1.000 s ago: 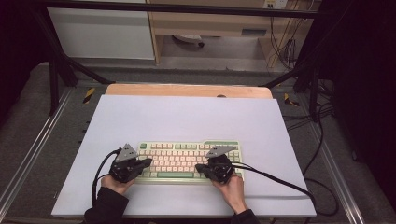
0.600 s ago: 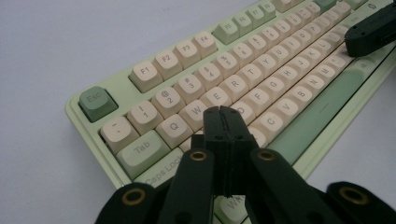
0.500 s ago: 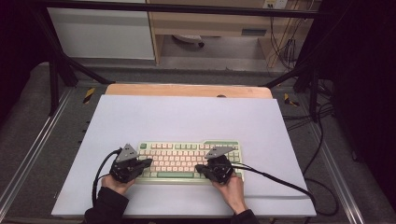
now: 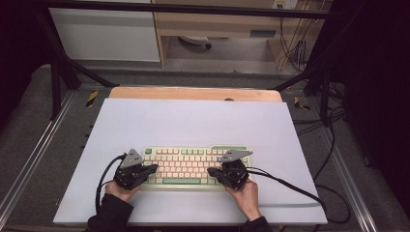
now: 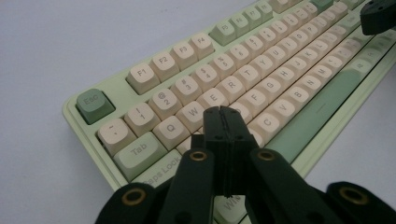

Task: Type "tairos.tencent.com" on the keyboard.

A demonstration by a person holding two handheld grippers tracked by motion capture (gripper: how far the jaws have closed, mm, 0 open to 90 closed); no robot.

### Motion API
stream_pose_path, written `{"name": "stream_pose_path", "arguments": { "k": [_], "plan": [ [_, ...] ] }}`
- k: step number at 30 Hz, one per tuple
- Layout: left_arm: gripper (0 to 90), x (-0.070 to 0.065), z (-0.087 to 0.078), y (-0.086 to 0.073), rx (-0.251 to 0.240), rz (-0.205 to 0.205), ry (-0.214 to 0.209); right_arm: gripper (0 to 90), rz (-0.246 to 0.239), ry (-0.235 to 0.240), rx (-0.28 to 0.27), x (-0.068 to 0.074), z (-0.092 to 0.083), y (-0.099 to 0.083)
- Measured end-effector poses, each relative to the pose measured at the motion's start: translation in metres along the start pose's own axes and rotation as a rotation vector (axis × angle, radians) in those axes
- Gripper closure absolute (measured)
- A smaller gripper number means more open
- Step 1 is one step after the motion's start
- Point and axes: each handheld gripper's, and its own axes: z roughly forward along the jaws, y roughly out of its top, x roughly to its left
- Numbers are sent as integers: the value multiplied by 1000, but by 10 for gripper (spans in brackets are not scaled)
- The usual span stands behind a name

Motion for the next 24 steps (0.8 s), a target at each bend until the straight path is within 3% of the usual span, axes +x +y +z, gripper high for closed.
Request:
{"name": "stream_pose_path", "arguments": {
  "k": [11,24],
  "plan": [
    [900,-7,2,7,-7,15,-2,900,40,-15,-15,-13,-17,-12],
    [900,-22,23,24,17,45,-14,900,52,-23,-16,-18,-25,-21]
  ]
}}
